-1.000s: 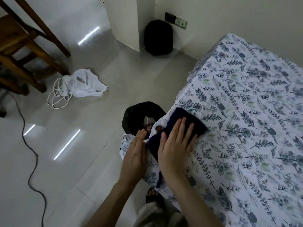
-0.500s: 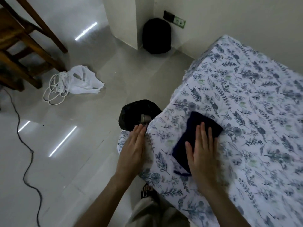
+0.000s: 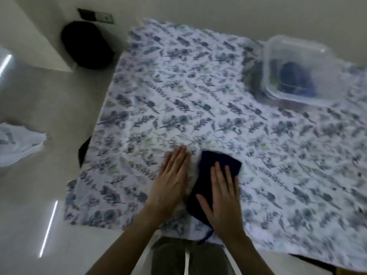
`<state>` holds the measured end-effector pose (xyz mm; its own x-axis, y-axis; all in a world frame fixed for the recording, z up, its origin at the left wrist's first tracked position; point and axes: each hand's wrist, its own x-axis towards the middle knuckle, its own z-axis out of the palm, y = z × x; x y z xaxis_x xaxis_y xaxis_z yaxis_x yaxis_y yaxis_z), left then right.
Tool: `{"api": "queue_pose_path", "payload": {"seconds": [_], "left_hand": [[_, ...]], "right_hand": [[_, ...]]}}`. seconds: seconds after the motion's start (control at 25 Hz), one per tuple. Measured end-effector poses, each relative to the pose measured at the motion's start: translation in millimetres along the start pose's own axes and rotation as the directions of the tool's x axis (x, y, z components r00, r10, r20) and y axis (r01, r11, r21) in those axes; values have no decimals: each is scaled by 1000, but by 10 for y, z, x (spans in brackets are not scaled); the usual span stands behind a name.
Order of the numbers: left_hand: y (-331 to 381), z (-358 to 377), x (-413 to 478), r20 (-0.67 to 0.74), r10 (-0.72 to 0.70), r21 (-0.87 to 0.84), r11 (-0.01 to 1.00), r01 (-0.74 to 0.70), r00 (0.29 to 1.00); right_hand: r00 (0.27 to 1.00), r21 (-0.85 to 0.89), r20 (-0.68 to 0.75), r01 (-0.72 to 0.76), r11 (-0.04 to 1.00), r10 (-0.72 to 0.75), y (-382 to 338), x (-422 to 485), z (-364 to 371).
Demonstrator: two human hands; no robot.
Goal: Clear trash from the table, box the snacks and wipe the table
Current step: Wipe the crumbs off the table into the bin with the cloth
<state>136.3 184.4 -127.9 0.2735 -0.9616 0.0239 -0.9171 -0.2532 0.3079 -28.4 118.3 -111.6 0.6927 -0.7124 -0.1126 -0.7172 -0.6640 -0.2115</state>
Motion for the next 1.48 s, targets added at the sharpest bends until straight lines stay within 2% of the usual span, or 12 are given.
{"api": "queue_pose_path", "payload": {"seconds": [0.12, 0.28, 0.48, 0.68, 0.76, 0.88, 0.96, 1.12, 1.4, 1.48], "left_hand": [[400, 101, 257, 56, 96, 21, 995, -98, 994], [1040, 322, 607, 82, 193, 10, 981, -195, 978], [1801, 567, 1025, 73, 178, -51, 983, -174, 981], [2414, 773, 1465, 80, 214, -37, 977, -212, 974], [2621, 858, 1682, 74, 236, -30, 972, -234, 969], [2786, 941, 1839, 47, 168, -69, 984, -165, 985], [2878, 1003, 1822, 36, 111, -24, 994, -110, 993], [2927, 1050, 1792, 37, 93, 57, 994, -95, 995], [2952, 1025, 1797, 41, 70, 50, 996, -72, 997], [2957, 1023, 1803, 37, 70, 48, 996, -72, 997]], "right_hand": [[1000, -60, 11, -21, 998, 21, 354, -46, -33], [992, -78, 24, -125, 989, 127, 1087, -148, -163], [993, -120, 28, -114, 986, 118, 1857, -296, -352], [968, -110, -1, -248, 962, 250, 2673, -642, -512], [974, -145, -2, -226, 963, 228, 3015, -845, -569], [972, -123, -29, -236, 964, 234, 3447, -1091, -660], [939, -78, -53, -344, 936, 341, 3809, -1265, -736], [854, -14, -72, -518, 855, 516, 4582, -1635, -874], [799, 182, -126, -564, 806, 588, 5384, -1465, -1077], [733, 252, -178, -611, 751, 656, 5416, -1223, -1091]]}}
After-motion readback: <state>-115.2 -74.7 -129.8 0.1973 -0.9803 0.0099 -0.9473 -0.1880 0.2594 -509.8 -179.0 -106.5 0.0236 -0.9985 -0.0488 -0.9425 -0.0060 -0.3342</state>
